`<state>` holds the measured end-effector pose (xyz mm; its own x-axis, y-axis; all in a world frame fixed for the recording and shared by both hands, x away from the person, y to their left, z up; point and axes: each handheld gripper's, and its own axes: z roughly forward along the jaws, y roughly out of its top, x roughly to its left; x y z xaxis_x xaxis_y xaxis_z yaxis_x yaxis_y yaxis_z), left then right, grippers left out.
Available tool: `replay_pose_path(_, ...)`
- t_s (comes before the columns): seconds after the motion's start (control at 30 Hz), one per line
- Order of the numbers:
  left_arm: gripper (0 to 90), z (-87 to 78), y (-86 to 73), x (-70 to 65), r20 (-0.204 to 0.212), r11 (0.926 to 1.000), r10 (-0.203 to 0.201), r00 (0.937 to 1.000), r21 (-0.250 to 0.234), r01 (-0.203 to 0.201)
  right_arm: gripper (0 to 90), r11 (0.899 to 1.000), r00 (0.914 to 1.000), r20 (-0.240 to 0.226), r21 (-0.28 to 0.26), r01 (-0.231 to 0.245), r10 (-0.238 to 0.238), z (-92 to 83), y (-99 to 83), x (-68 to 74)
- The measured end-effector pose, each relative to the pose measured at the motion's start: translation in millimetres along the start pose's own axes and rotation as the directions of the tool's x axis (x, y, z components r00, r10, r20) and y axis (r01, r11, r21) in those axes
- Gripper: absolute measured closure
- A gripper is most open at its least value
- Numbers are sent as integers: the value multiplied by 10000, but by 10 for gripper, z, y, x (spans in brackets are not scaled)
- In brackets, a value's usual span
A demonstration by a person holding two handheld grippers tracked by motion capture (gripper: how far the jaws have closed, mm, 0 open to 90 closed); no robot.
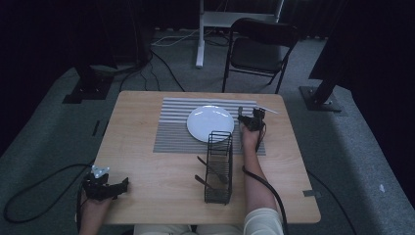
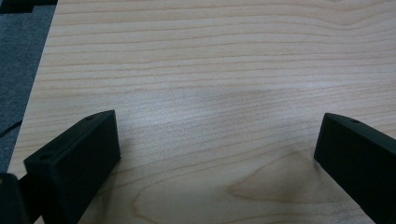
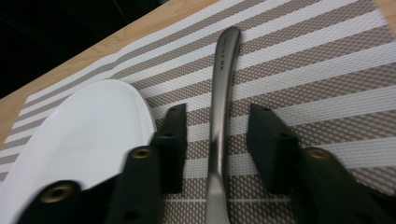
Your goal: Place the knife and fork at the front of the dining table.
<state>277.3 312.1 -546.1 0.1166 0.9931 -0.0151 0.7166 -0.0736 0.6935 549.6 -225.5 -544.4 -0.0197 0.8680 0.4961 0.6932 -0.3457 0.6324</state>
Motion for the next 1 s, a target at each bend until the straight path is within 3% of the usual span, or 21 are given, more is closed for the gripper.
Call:
replay_pose_path(0.17, 2, -25, -25, -10, 165, 9999, 119, 9998, -9, -119, 466, 9991, 9993, -77, 201, 376, -374, -82, 9, -14)
replay_pose_path(0.23, 2, -39, -40, -56, 68, 9982, 596, 9982, -17, -596, 424, 9984, 9986, -61, 225, 518, -517, -118, 9, -26)
replay_pose_path(0.3, 1, -71, -58, -130, -514, 9873, 1558, 9865, -229, -1571, 389, 9982, 9982, -239, 257, 548, -542, -152, 6, -43)
replay_pose_path(0.33, 2, -86, -64, -171, -670, 9758, 2133, 9747, -353, -2159, 376, 9978, 9979, -236, 226, 616, -611, -169, 2, -47)
replay_pose_path(0.37, 2, -96, -61, -188, -598, 9728, 2281, 9718, -269, -2300, 347, 9971, 9971, -250, 240, 726, -720, -191, -7, -48)
replay_pose_path(0.43, 1, -125, -28, -206, 126, 9833, 1797, 9836, 271, -1800, 318, 9956, 9957, -279, 290, 894, -886, -220, -26, -51)
replay_pose_path(0.5, 1, -144, -11, -205, 348, 9903, 1214, 9920, 635, -1234, 289, 9943, 9943, -334, 290, 1024, -1014, -257, -45, -51)
replay_pose_path(0.53, 1, -156, -10, -209, 487, 9925, 1028, 9935, 621, -1058, 279, 9938, 9936, -365, 277, 1080, -1070, -276, -53, -48)
replay_pose_path(0.6, 1, -175, -18, -215, 322, 9918, 1125, 9931, 571, -1142, 223, 9912, 9903, -538, 278, 1298, -1282, -322, -78, -42)
replay_pose_path(0.63, 1, -181, -20, -219, 408, 9913, 1230, 9916, 425, -1247, 202, 9895, 9887, -571, 320, 1408, -1388, -345, -92, -33)
replay_pose_path(0.73, 2, -218, -11, -240, 1318, 9813, 1903, 9728, -551, -1845, 174, 9846, 9824, -735, 225, 1736, -1715, -421, -135, -21)
replay_pose_path(0.83, 2, -269, 25, -291, 1887, 9744, 2063, 9601, -1293, -1839, 161, 9801, 9771, -848, 210, 1975, -1950, -510, -192, -14)
replay_pose_path(0.87, 2, -288, 38, -317, 1834, 9720, 2080, 9608, -1489, -1820, 158, 9784, 9752, -861, 175, 2059, -2037, -538, -210, -13)
replay_pose_path(0.9, 2, -301, 47, -338, 1839, 9734, 1953, 9633, -1559, -1676, 158, 9764, 9730, -860, 110, 2158, -2141, -570, -229, -15)
replay_pose_path(0.93, 2, -318, 85, -376, 2318, 9864, 1386, 9628, -1189, -1133, 158, 9750, 9716, -858, 82, 2222, -2207, -594, -247, -14)
replay_pose_path(1.0, 2, -330, 138, -427, 2987, 9964, 836, 9507, -351, -766, 142, 9721, 9683, -868, -22, 2347, -2340, -657, -302, -26)
